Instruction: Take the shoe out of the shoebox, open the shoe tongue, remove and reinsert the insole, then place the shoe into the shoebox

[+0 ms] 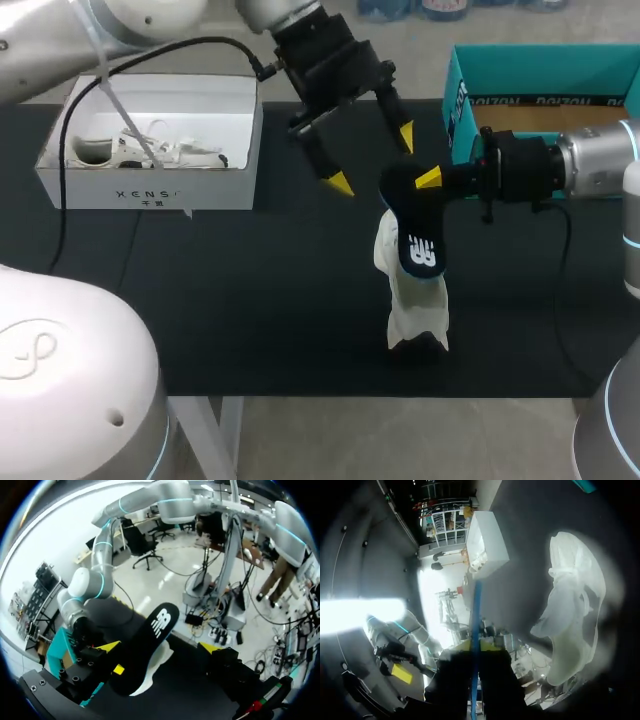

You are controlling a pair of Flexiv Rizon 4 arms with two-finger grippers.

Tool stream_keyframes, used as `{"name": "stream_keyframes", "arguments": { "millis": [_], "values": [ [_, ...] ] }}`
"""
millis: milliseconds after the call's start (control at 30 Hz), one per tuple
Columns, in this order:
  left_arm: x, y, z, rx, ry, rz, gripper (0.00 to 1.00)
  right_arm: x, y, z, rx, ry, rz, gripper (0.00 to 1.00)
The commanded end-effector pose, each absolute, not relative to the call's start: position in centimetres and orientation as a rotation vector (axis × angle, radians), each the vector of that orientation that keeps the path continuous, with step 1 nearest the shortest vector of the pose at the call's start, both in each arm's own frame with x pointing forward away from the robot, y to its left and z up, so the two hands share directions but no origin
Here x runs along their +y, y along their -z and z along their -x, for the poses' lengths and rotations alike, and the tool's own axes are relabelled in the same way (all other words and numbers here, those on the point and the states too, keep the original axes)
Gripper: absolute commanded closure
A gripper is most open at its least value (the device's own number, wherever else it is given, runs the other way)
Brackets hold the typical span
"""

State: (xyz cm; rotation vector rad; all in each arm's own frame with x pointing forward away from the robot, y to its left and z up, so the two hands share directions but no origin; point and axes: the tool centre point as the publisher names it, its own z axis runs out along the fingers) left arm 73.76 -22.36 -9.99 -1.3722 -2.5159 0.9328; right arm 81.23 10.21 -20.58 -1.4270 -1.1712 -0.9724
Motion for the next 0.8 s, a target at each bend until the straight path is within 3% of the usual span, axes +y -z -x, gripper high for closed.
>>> {"name": "stream_keyframes", "arguments": {
  "millis": [33,800],
  "values": [
    [-22.9,9.3,-74.4,-2.282,-0.531,1.343,0.0,10.3,20.6,-81.2,-1.171,0.973,1.43,1.0],
    [-20.8,8.8,-74.6,-2.322,-0.515,1.349,0.0,10.3,20.6,-81.2,-1.171,0.973,1.43,1.0]
  ]
}}
